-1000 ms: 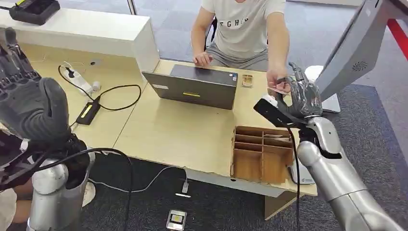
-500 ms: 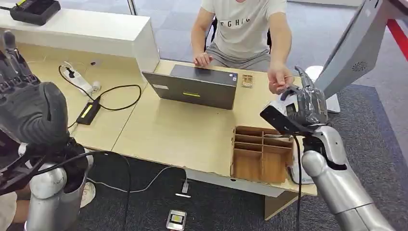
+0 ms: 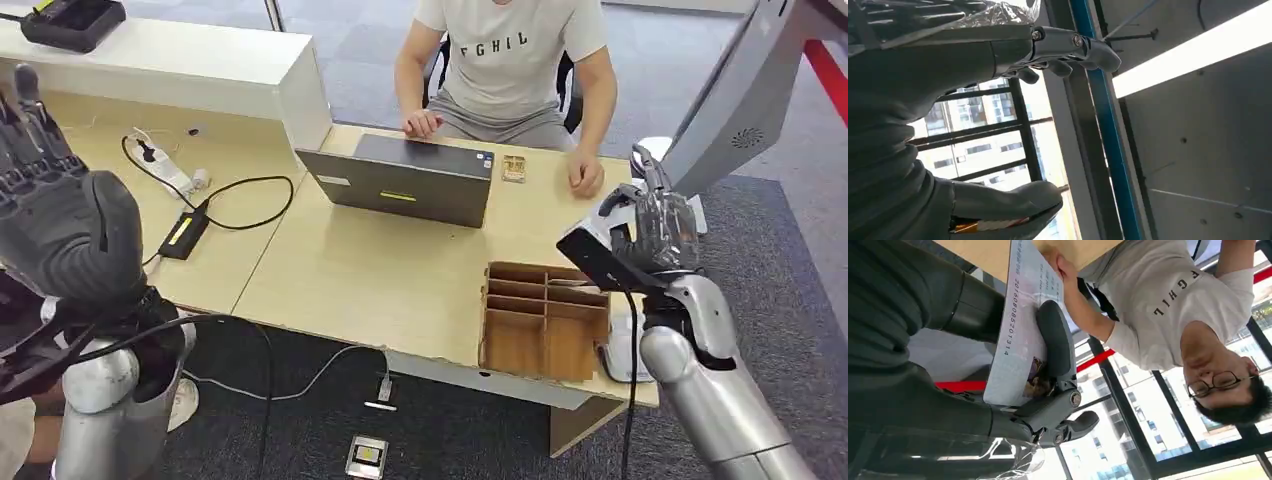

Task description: Pass the card to the sensor for recognition and then transmit it.

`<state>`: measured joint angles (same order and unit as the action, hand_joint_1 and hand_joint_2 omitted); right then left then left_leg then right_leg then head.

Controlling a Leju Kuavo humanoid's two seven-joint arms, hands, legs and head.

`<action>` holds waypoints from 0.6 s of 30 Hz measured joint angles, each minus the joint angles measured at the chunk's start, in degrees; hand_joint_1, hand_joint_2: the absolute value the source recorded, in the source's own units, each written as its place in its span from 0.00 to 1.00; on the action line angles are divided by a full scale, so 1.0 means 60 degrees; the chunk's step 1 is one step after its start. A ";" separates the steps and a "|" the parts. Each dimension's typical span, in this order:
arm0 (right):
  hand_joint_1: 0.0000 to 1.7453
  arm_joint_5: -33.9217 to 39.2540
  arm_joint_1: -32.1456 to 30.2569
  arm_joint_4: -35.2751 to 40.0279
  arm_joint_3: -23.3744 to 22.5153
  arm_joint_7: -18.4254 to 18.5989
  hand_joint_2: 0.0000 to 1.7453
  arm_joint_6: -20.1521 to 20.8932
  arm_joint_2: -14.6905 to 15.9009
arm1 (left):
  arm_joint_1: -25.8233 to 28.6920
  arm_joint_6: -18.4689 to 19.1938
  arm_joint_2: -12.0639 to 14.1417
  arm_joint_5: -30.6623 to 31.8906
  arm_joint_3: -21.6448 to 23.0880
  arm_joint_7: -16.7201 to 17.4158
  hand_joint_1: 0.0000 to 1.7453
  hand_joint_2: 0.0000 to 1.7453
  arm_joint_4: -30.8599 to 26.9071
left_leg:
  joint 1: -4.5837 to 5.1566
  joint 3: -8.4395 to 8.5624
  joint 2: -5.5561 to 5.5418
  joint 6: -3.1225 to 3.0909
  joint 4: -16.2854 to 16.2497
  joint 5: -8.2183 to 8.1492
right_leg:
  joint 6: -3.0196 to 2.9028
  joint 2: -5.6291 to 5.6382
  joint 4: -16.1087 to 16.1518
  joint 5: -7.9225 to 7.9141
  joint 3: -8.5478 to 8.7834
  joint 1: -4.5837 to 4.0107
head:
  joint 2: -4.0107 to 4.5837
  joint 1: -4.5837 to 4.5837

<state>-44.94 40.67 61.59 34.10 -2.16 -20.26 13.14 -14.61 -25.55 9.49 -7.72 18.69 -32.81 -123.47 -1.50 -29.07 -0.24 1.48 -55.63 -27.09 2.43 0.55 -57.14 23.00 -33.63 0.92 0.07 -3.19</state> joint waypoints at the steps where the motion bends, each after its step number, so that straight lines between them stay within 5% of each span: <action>1: 1.00 0.0000 -0.0011 0.0026 -0.0011 0.0000 1.00 0.0004 0.0018 | -0.0002 0.0000 0.0000 0.0000 0.0007 0.0000 0.00 1.00 0.0000 | 0.0000 0.0001 0.0000 0.0000 0.0000 0.0000 | 0.0000 0.0000 0.0000 0.0000 0.0000 0.0000 | 0.0000 0.0000; 8: 1.00 -0.0054 -0.0521 0.0513 -0.0356 0.0553 1.00 -0.0073 0.0404 | 0.0133 -0.0178 0.0007 0.0137 0.0018 0.0051 0.00 1.00 -0.0058 | 0.0000 0.0001 -0.0004 0.0000 -0.0002 0.0000 | 0.0001 -0.0007 0.0002 0.0001 0.0004 0.0000 | 0.0000 0.0000; 18: 1.00 -0.0095 -0.3055 0.2018 -0.1871 0.1603 1.00 -0.0932 0.1551 | 0.1030 -0.0750 0.0211 0.0707 -0.0269 0.0452 0.00 1.00 -0.0736 | 0.0001 -0.0007 -0.0003 -0.0005 0.0003 -0.0016 | 0.0006 -0.0005 0.0011 0.0011 0.0003 0.0002 | 0.0000 0.0004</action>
<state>-45.51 22.34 73.70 22.87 7.45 -25.85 22.44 -8.43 -30.05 10.75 -3.48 17.07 -30.10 -127.89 -1.50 -29.11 -0.26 1.45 -55.61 -27.19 2.47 0.52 -57.08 23.06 -33.61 0.94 0.07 -3.17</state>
